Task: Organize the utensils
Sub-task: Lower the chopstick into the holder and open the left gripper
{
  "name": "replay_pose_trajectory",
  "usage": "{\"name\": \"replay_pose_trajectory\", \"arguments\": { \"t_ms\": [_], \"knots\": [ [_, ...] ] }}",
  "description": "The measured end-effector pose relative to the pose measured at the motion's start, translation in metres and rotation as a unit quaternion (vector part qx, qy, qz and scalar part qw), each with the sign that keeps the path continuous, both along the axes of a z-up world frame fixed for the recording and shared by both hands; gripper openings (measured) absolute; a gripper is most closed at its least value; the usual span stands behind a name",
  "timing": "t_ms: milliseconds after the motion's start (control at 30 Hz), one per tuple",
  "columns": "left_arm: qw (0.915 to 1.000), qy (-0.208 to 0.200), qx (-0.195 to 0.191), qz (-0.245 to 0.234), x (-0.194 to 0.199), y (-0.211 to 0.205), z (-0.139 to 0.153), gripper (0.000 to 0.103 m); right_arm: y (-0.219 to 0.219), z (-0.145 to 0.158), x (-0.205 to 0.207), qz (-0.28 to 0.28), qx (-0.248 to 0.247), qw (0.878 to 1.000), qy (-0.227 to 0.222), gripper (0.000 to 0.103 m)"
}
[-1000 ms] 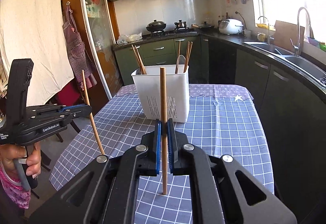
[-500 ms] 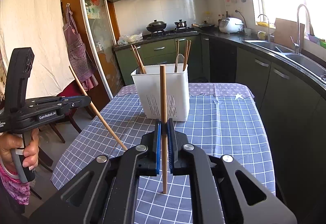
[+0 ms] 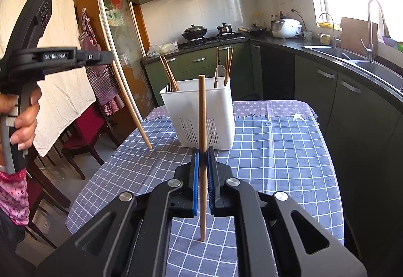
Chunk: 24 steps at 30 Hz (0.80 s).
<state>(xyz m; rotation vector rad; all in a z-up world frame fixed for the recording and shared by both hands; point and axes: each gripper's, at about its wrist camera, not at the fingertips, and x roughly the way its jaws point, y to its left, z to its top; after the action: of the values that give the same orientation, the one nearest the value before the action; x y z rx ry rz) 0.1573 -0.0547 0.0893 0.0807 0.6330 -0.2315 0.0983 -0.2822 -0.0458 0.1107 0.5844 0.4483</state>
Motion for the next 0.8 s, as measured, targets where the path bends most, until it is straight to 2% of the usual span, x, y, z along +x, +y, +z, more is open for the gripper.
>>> {"name": "replay_pose_trajectory", "arguments": {
  "t_ms": [167, 300, 433, 567, 800],
  "knots": [
    [0.9999, -0.011, -0.004, -0.001, 0.02, -0.005, 0.035, 0.006, 0.0, -0.004, 0.003, 0.001, 0.001, 1.0, 0.004, 0.007],
    [0.9993, -0.037, -0.007, 0.006, 0.037, -0.01, 0.062, 0.006, 0.0, -0.006, 0.006, 0.004, 0.002, 1.0, 0.006, 0.007],
    [0.998, -0.058, -0.008, 0.021, 0.06, -0.016, 0.074, 0.006, 0.001, -0.008, 0.007, 0.008, 0.0, 1.0, 0.009, 0.007],
    [0.9985, -0.044, -0.009, 0.032, 0.088, -0.018, 0.055, 0.006, 0.002, -0.008, 0.008, 0.013, 0.002, 1.0, 0.012, 0.007],
    [0.9985, 0.037, -0.002, 0.04, 0.121, -0.016, -0.017, 0.006, -0.002, 0.006, 0.012, 0.015, 0.01, 1.0, 0.005, 0.007]
  ]
}}
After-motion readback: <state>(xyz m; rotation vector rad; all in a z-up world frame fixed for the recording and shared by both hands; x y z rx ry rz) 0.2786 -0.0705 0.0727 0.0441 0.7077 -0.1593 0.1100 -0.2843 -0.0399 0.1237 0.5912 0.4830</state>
